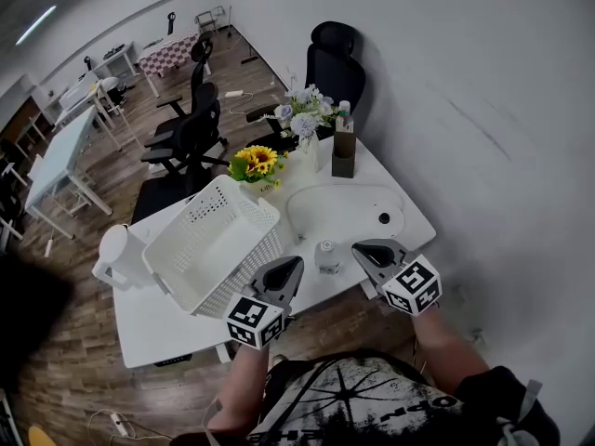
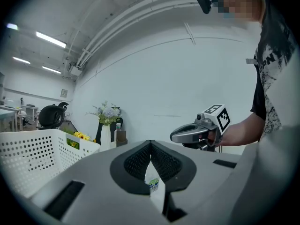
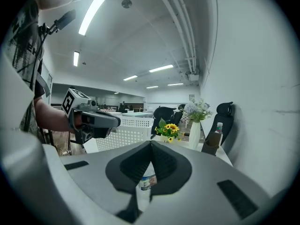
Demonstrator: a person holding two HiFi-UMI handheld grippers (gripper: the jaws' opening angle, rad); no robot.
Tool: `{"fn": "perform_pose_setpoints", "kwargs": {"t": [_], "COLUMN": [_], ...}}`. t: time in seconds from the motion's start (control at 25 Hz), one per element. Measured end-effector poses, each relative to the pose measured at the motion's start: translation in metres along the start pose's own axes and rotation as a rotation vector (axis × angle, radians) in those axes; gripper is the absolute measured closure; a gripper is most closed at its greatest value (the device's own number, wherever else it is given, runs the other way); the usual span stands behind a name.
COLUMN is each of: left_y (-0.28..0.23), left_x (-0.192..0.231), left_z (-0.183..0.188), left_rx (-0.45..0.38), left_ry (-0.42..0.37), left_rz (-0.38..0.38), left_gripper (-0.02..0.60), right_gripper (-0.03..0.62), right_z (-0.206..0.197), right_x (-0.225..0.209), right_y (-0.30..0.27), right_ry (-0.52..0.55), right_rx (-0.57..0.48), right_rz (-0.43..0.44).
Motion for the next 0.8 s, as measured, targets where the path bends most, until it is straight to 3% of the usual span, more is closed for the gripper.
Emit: {"fn": "perform_pose_setpoints", "kwargs": {"t": [0.6, 0.8], "left_y": [-0.0008, -0.0029], "left_x": [-0.0012, -0.0028], "left_z": [-0.002, -0.0006], "left_rx": [0.002, 0.004], "left_ry": [0.003, 0.001], "left_rz": [-0.016, -0.026], "left_gripper": [0.572, 0.572], "right_gripper": [0.572, 0.572], "right_z": [-0.0071, -0.0053], "right_x": [0.0062, 0.0053], "right_y": [-0.0018, -0.0001], "right_ry": [0.033, 0.001], "right_rx": [0.031, 0.02], "right_rz": [-0.01, -0.006]}}
Point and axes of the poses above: the fingertips, and each gripper's own axes: y backward along the fingers, x to its left, z out of its top, the point moved 3 cm from there along y, backward along the fingers, and after that the axes turned 7 degrees about -y, right-handed, at the moved point
